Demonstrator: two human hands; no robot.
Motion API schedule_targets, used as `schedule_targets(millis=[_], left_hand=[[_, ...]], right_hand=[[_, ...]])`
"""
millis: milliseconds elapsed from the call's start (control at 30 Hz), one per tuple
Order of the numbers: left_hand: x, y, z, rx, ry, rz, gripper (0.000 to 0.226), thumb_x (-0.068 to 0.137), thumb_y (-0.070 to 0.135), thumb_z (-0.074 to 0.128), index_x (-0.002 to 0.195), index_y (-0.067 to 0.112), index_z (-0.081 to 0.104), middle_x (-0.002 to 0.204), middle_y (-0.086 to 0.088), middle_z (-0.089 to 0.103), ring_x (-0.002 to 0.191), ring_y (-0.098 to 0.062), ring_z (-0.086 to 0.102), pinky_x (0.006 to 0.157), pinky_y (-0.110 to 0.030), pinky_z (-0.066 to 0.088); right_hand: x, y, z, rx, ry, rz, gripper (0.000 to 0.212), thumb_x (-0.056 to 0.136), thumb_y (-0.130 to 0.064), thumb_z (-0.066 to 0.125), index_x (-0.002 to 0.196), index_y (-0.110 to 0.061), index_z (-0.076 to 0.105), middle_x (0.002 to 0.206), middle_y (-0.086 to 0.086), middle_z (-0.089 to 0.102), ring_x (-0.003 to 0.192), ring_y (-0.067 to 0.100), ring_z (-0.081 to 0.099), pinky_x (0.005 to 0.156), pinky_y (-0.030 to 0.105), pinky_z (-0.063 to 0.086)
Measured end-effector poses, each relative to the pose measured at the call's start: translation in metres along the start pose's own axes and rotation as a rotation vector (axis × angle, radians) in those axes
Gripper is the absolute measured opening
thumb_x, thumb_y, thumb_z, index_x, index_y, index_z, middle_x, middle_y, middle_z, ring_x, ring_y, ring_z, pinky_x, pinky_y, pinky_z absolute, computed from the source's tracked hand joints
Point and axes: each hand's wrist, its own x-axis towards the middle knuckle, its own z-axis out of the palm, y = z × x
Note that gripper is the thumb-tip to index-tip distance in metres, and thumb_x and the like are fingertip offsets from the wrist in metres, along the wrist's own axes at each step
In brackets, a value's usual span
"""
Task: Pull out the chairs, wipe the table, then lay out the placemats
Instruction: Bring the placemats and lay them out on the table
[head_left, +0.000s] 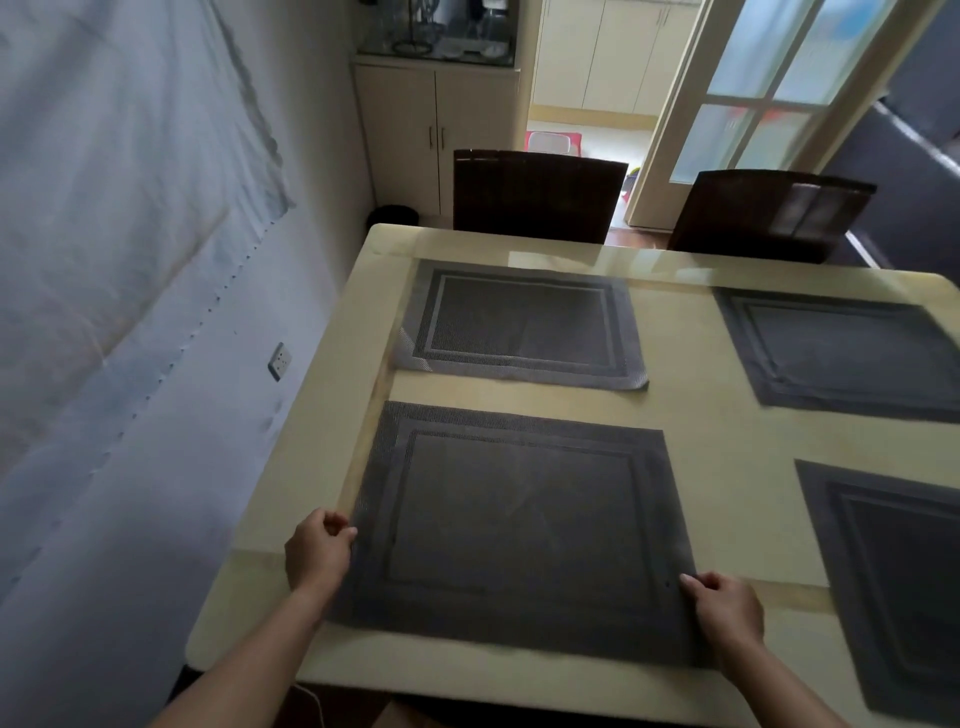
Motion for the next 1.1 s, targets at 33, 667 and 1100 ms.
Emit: schedule_targets(millis=[33, 667, 1100], left_hand=[[0.0, 0.0, 0.0, -0.004, -0.002, -0.002, 0.008, 0.077, 0.008, 0.072, 0.082, 0.006, 0.066, 0.09, -0.016, 0.071, 0.085, -0.031, 0.063, 0.07, -0.028, 0.04], [0.004, -0.006, -0.004, -0.006, 0.057, 0.017, 0.008, 0.076, 0.008, 0.073, 0.079, 0.006, 0.065, 0.087, -0.017, 0.071, 0.083, -0.032, 0.063, 0.069, -0.031, 0.04], [0.001, -0.004, -0.007, 0.007, 0.011, 0.033, 0.008, 0.075, 0.007, 0.074, 0.08, 0.004, 0.067, 0.088, -0.018, 0.071, 0.083, -0.032, 0.063, 0.07, -0.032, 0.041]], right_hand=[[0.0, 0.0, 0.0, -0.004, -0.001, 0.002, 0.022, 0.085, -0.02, 0.068, 0.069, -0.005, 0.07, 0.074, 0.017, 0.067, 0.072, 0.028, 0.059, 0.061, 0.03, 0.036], [-0.005, -0.008, 0.0, -0.008, -0.05, 0.021, 0.02, 0.084, -0.023, 0.07, 0.069, -0.01, 0.068, 0.072, 0.013, 0.064, 0.073, 0.026, 0.059, 0.063, 0.029, 0.038], [-0.006, -0.012, 0.001, 0.016, -0.025, 0.077, 0.02, 0.083, -0.024, 0.07, 0.08, -0.004, 0.071, 0.088, 0.018, 0.071, 0.087, 0.032, 0.064, 0.07, 0.03, 0.043]])
